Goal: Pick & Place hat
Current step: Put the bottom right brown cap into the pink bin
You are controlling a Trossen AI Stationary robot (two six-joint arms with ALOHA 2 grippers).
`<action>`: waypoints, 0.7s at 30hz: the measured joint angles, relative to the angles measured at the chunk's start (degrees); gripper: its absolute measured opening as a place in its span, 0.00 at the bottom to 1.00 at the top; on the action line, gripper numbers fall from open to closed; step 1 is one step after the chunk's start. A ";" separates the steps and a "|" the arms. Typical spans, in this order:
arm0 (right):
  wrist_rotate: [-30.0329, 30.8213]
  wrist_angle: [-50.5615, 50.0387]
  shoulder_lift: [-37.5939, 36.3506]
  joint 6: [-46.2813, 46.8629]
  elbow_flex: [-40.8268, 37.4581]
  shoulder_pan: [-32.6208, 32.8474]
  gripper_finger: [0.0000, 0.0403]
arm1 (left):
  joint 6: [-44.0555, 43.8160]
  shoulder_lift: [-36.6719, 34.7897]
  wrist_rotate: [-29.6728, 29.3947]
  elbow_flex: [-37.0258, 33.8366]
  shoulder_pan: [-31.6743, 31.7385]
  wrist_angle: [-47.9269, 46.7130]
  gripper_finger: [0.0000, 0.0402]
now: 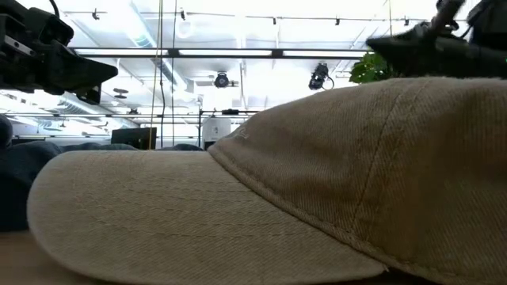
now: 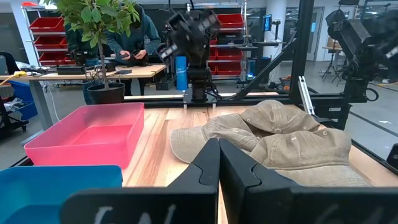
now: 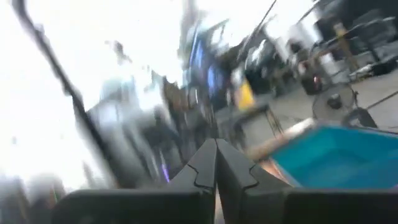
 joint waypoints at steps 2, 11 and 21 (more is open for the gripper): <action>5.49 6.55 -0.04 3.39 0.01 0.00 0.03 | -0.01 0.00 0.00 0.00 0.00 0.00 0.01; 19.90 24.51 -0.01 6.27 0.02 -0.02 0.03 | 0.01 0.00 -0.01 -0.02 0.00 0.00 0.01; 15.67 25.95 -0.05 -1.95 13.51 0.02 0.03 | 0.01 0.00 0.00 -0.02 0.02 0.00 0.01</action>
